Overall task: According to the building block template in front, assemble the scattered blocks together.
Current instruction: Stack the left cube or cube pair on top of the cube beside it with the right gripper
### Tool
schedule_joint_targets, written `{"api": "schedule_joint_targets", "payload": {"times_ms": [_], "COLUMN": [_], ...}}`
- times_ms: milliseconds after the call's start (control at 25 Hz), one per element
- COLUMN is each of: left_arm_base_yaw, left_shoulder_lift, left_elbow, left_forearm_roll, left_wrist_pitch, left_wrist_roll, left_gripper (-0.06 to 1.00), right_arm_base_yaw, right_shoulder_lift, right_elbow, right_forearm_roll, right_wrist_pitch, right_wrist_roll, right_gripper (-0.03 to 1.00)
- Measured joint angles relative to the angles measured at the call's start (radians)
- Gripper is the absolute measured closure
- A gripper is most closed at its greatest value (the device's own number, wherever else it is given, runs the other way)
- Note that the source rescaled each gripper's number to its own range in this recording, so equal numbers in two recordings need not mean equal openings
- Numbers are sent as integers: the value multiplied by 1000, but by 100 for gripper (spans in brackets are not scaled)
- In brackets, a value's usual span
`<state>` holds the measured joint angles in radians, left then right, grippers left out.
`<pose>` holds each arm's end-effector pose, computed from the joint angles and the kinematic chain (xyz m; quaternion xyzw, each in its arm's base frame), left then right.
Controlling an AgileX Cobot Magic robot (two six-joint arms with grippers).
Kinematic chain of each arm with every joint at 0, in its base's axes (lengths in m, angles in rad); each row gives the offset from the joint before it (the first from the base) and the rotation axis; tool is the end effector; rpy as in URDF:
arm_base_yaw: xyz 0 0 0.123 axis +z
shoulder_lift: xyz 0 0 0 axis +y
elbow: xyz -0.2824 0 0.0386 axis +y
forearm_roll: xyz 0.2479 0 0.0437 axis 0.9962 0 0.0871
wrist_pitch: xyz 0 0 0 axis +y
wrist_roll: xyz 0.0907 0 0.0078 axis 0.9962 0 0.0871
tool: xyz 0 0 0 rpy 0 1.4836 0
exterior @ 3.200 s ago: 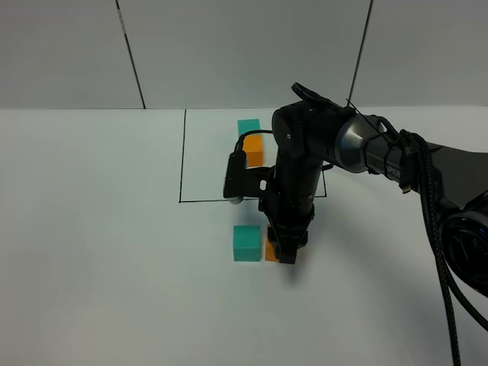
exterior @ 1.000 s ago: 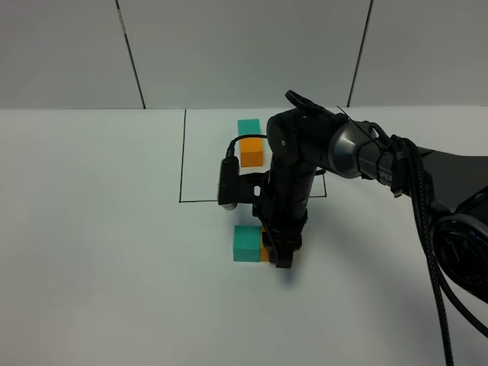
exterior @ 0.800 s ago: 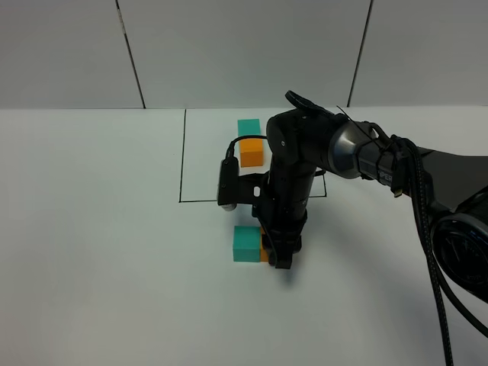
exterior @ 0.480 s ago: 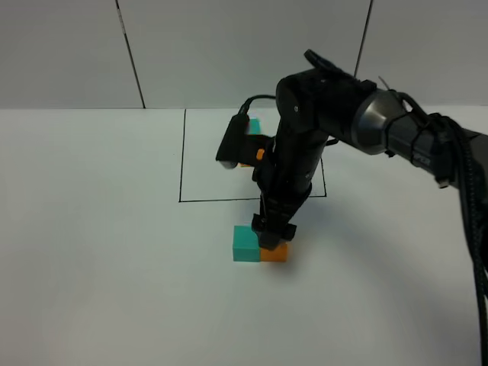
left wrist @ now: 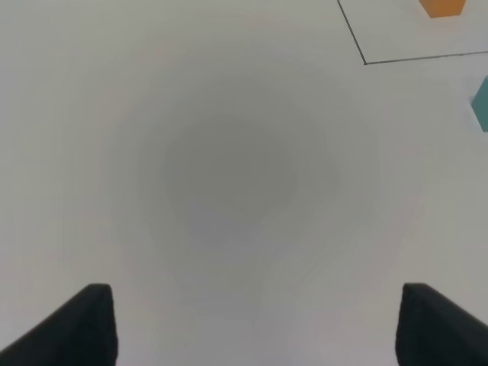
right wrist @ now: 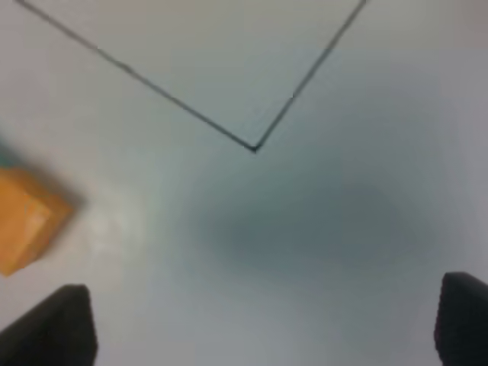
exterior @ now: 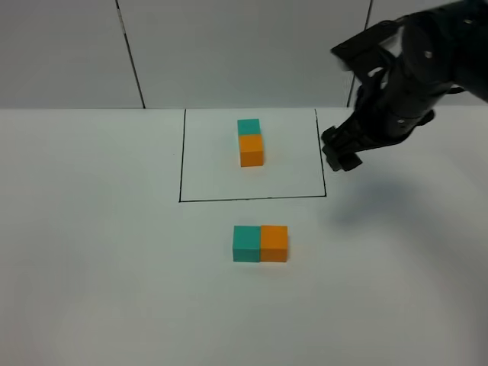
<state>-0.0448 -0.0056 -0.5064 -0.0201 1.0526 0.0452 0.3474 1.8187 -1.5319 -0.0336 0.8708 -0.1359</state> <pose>-0.0062 -0.0013 0.2796 0.0385 0.8470 -0.0099 0.5301 0.3773 0.1341 0.2792 -0.2389 0.9388 0.0111 0.2478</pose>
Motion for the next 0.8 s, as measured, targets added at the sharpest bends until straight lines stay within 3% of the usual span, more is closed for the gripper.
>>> {"api": "schedule_joint_targets", "payload": {"times_ms": [160, 360, 520, 800], "left_arm_base_yaw": [0, 0, 0, 0], "left_shoulder_lift": [0, 0, 0, 0], "left_elbow": [0, 0, 0, 0], "left_forearm_roll": [0, 0, 0, 1], "left_wrist_pitch": [0, -1, -2, -2], "left_wrist_roll": [0, 0, 0, 0], "left_gripper": [27, 27, 27, 27], "right_arm_base_yaw": [-48, -52, -52, -54], "right_shoulder_lift": [-155, -286, -308, -308], "right_elbow": [250, 510, 595, 600], "right_forearm_roll": [-9, -1, 0, -6], "right_wrist_pitch": [-217, -386, -424, -441], "right_wrist_roll": [93, 125, 149, 123], "right_gripper": [16, 18, 22, 23]}}
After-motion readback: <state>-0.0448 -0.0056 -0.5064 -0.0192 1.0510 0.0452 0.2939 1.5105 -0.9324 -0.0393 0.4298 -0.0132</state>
